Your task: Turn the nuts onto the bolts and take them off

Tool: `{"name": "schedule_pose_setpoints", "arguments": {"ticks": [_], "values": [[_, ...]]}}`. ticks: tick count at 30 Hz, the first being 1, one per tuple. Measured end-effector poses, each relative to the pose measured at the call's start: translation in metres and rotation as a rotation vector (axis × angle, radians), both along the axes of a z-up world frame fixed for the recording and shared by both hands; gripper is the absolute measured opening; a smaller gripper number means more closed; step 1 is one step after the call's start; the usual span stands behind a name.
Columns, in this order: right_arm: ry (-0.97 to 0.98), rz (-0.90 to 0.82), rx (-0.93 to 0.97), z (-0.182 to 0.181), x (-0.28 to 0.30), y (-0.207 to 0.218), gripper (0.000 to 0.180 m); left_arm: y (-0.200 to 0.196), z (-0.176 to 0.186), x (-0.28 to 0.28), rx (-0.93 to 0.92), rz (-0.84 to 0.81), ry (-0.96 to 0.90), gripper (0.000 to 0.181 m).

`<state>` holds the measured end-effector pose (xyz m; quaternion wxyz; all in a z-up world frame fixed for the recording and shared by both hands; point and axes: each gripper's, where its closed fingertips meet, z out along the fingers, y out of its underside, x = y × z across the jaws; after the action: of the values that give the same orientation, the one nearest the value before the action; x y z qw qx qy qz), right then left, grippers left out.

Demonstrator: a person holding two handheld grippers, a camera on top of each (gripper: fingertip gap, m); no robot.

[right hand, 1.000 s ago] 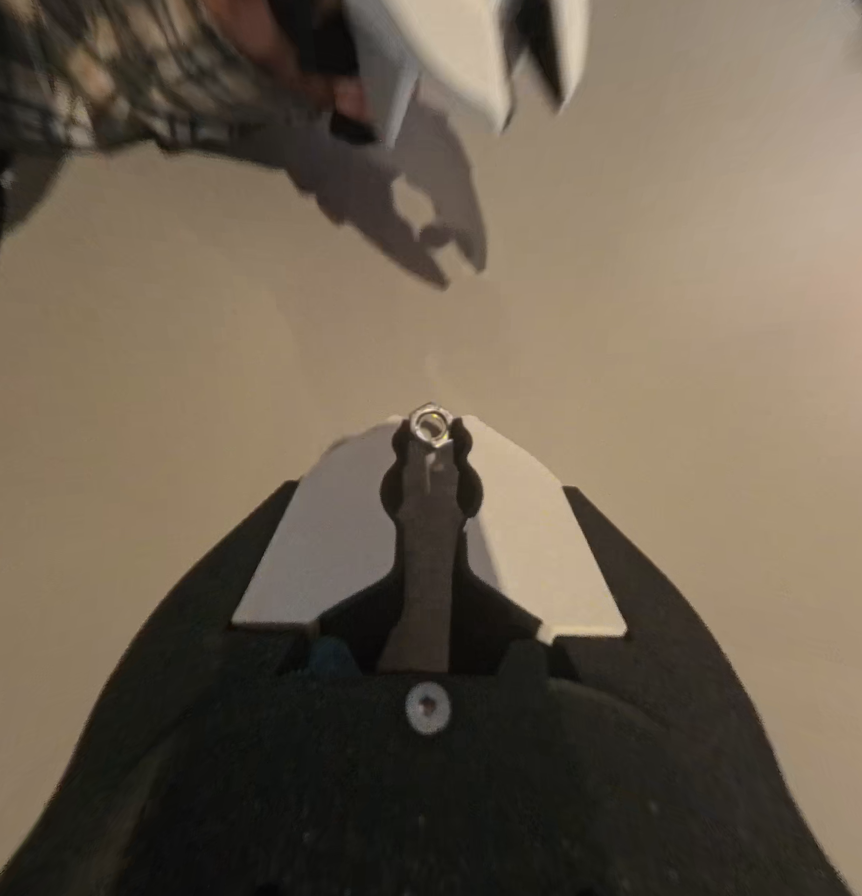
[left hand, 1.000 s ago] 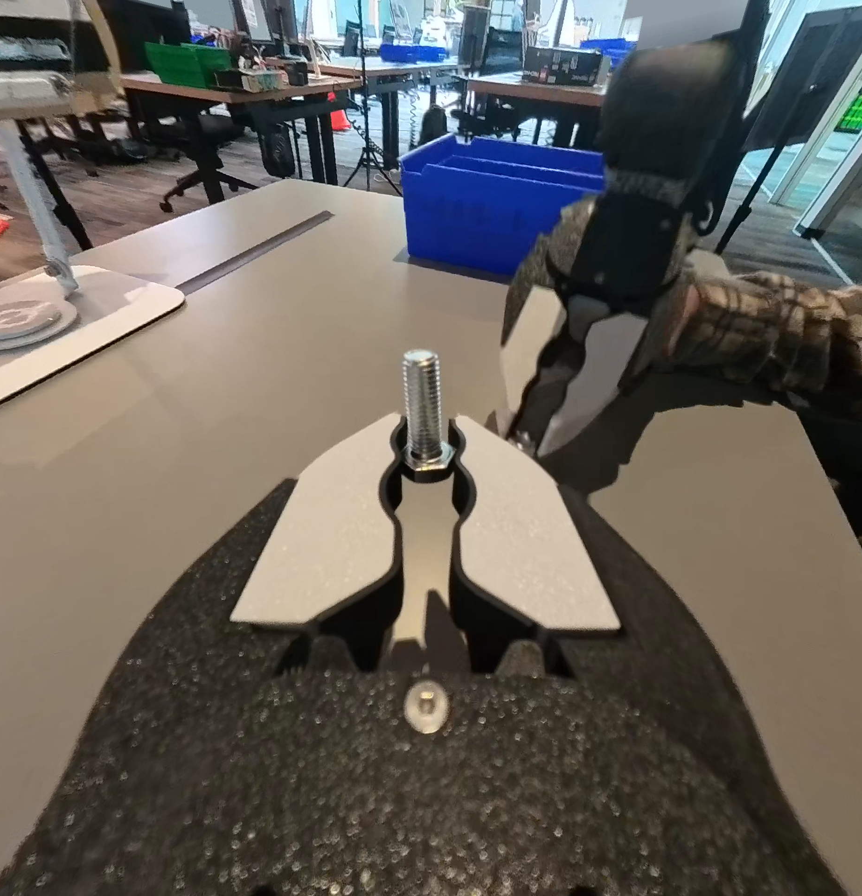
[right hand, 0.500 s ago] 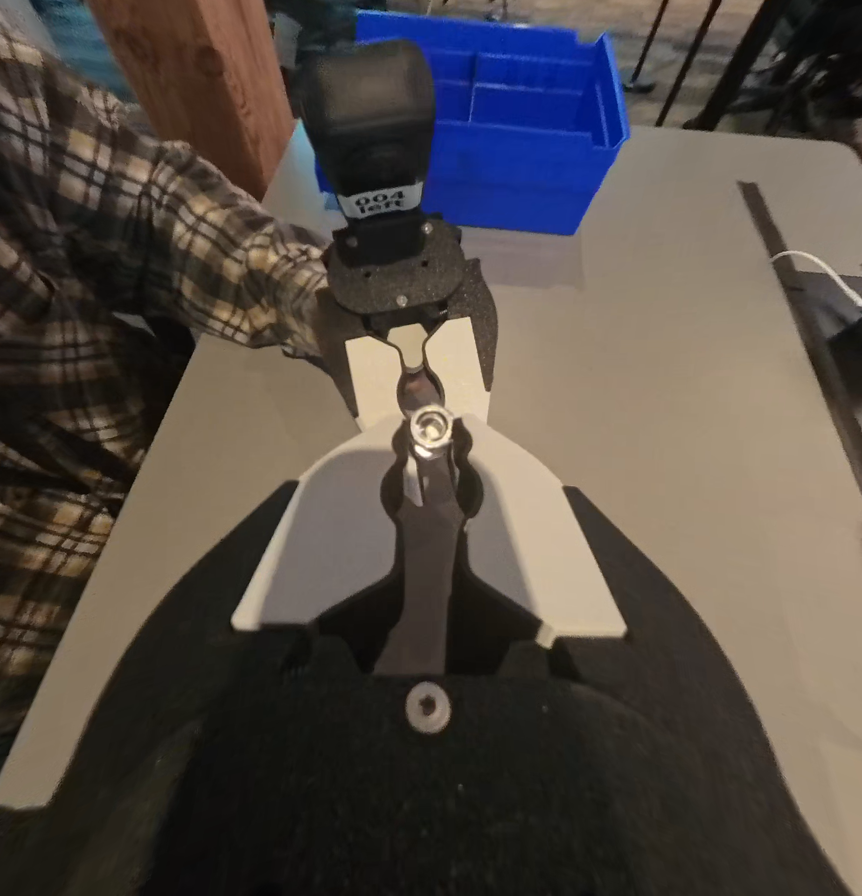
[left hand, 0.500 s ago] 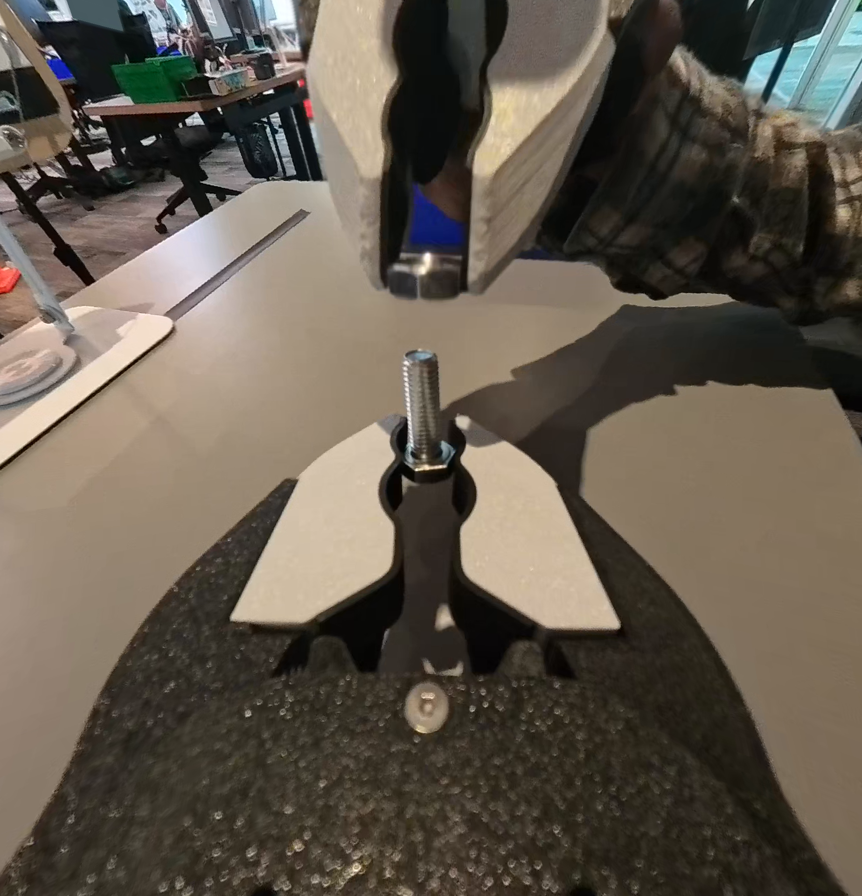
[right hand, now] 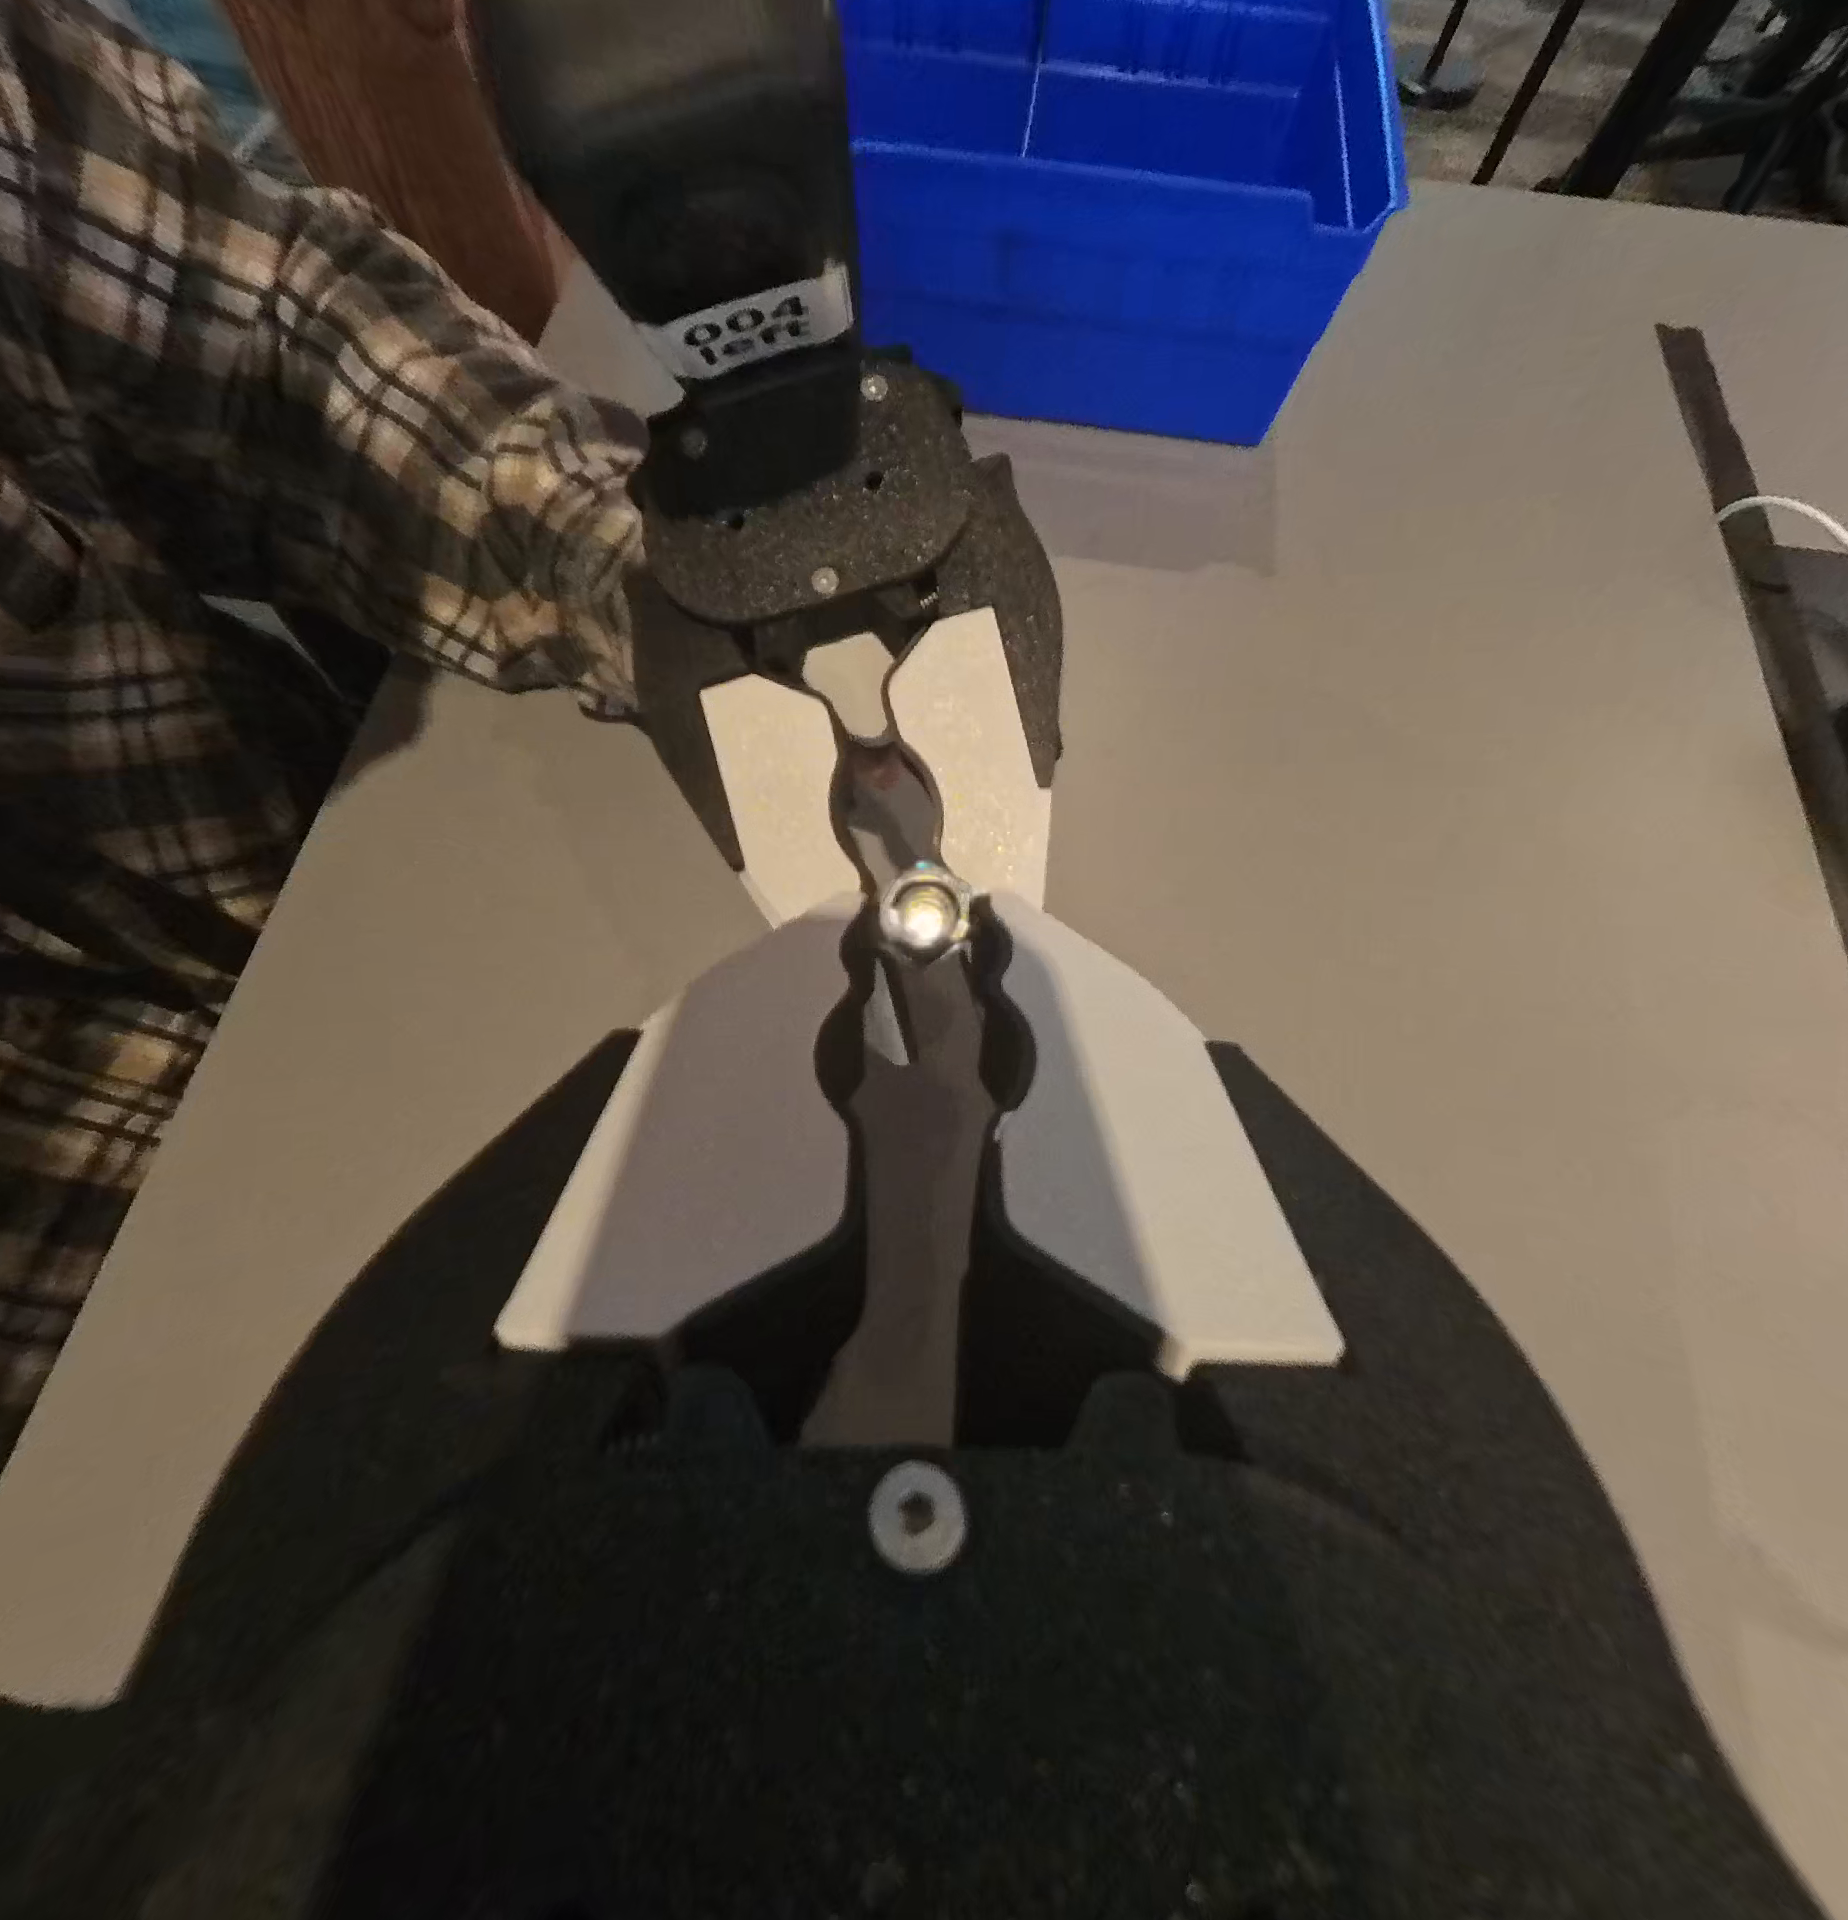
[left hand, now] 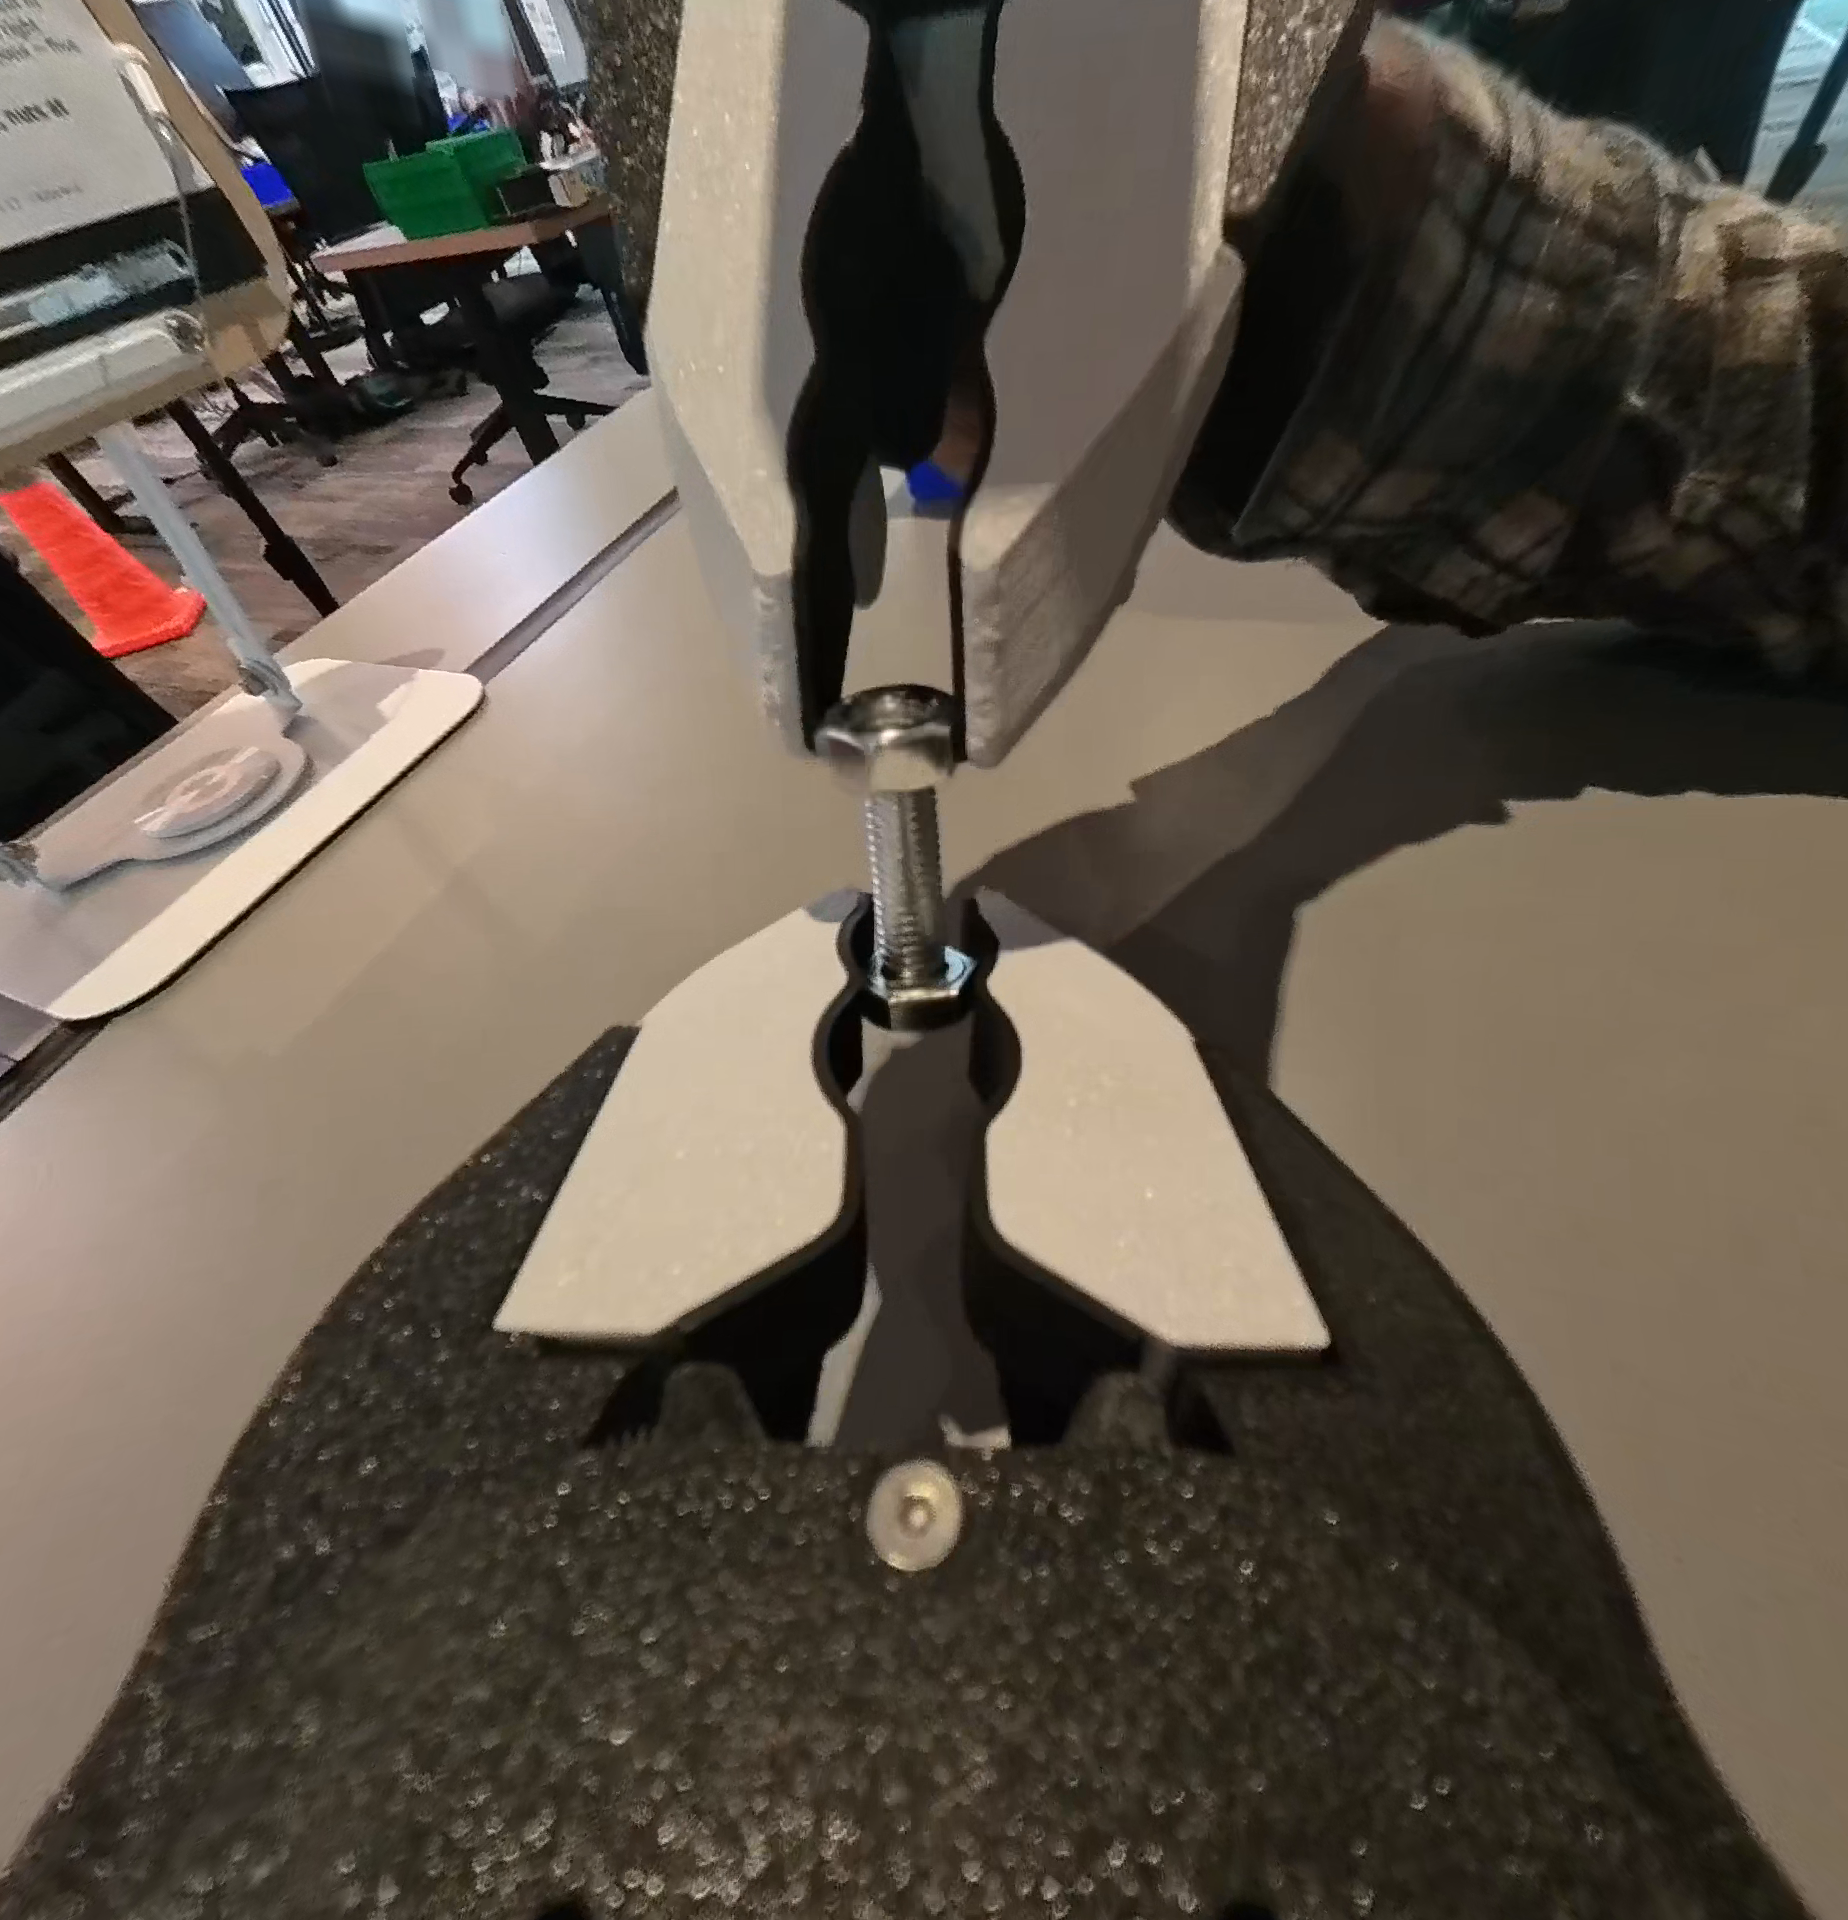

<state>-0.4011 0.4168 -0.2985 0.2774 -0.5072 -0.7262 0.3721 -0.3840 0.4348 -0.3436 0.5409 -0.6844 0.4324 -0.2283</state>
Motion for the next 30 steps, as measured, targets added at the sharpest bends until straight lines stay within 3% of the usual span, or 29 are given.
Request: {"name": "schedule_pose_setpoints", "arguments": {"ticks": [12,18,22,30], "values": [[0.175,-0.048,-0.080,0.015,-0.014,0.004,0.017,0.009,0.019,-0.016,0.108,0.127,-0.033,0.015],[0.085,-0.104,-0.059,0.005,-0.018,0.006,0.017,0.017,0.012,-0.024,0.142,0.191,0.093,0.015],[-0.036,-0.132,-0.003,-0.005,-0.013,0.007,0.017,0.021,0.003,-0.030,0.231,0.232,0.282,0.015],[-0.235,-0.181,0.051,-0.027,-0.001,0.008,0.017,0.020,-0.018,-0.026,0.241,0.205,0.436,0.015]]}}
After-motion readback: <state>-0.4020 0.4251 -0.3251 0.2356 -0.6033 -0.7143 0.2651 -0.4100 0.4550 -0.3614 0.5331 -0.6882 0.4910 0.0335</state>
